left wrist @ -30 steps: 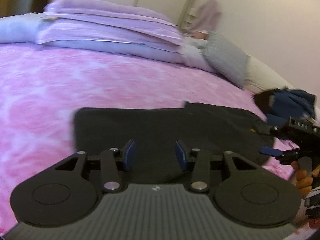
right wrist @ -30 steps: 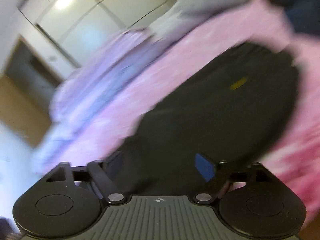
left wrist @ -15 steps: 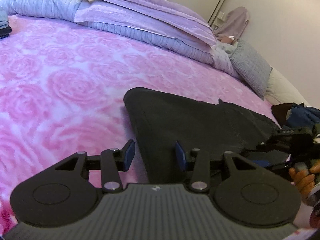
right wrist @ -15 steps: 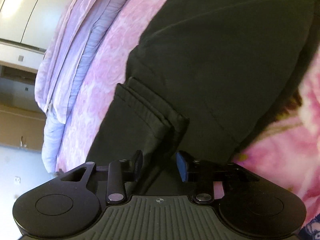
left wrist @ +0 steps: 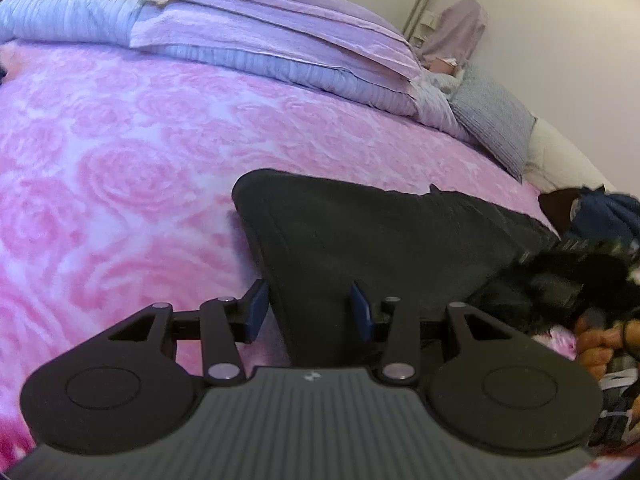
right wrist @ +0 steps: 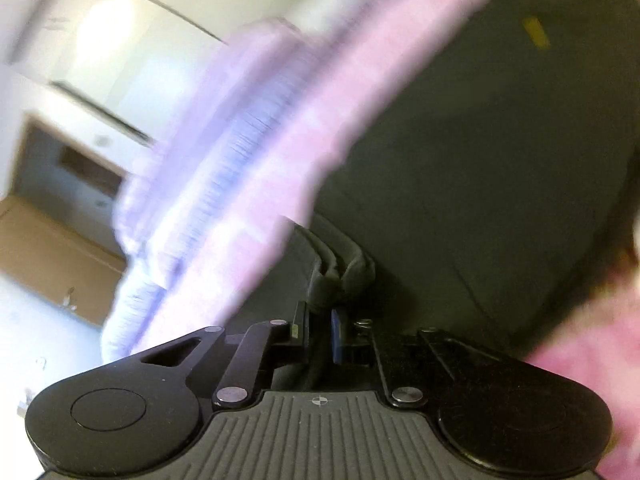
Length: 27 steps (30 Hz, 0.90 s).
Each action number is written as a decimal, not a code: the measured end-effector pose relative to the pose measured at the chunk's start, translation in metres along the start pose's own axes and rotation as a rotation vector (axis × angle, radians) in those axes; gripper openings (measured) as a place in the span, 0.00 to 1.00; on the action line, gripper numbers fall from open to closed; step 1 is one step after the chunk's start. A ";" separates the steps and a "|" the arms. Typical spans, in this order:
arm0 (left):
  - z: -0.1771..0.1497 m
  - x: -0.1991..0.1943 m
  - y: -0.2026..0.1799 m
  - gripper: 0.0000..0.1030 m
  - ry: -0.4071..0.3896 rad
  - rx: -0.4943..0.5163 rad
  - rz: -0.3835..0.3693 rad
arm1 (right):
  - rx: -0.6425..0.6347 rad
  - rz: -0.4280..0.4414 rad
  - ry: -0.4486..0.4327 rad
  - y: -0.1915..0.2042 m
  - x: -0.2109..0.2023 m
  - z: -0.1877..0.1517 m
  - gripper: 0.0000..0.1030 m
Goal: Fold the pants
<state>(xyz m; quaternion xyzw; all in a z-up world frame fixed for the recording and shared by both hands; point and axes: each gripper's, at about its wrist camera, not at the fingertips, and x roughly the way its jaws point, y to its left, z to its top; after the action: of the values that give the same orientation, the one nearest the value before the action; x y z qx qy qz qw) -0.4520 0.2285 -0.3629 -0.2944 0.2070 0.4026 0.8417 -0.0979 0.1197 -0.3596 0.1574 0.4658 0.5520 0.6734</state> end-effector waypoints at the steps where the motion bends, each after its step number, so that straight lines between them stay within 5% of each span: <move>1: 0.001 0.000 -0.002 0.35 -0.005 0.018 -0.007 | -0.085 0.003 -0.050 0.012 -0.010 0.001 0.05; 4: 0.003 0.006 -0.015 0.22 -0.001 0.116 -0.010 | -0.176 -0.110 -0.096 0.016 -0.026 0.002 0.05; 6: 0.002 0.013 -0.023 0.20 0.007 0.164 0.003 | -0.179 -0.184 -0.010 -0.004 -0.011 0.001 0.05; 12: 0.004 0.016 -0.029 0.19 0.036 0.222 0.028 | -0.133 -0.184 0.034 -0.025 -0.006 -0.003 0.07; 15: 0.015 0.008 -0.020 0.17 0.017 0.217 0.045 | -0.150 -0.246 0.050 -0.011 -0.011 0.007 0.25; 17: 0.024 0.005 -0.012 0.17 0.001 0.207 0.065 | -0.265 -0.384 -0.003 0.014 -0.012 0.013 0.42; 19: 0.036 0.007 -0.006 0.15 -0.015 0.197 0.069 | -0.425 -0.458 -0.094 0.036 -0.012 0.011 0.42; 21: 0.050 0.016 -0.008 0.13 -0.031 0.220 0.075 | -0.522 -0.356 -0.119 0.050 -0.006 0.014 0.41; 23: 0.060 0.030 -0.014 0.11 -0.043 0.258 0.069 | -0.588 -0.246 -0.079 0.059 0.013 0.018 0.28; 27: 0.067 0.074 -0.020 0.05 0.011 0.276 0.084 | -0.750 -0.183 -0.010 0.070 0.069 0.012 0.14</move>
<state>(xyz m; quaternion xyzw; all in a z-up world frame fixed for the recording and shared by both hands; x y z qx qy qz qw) -0.3849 0.3041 -0.3503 -0.1691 0.2771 0.4038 0.8553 -0.1327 0.2086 -0.3342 -0.1393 0.2403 0.6210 0.7330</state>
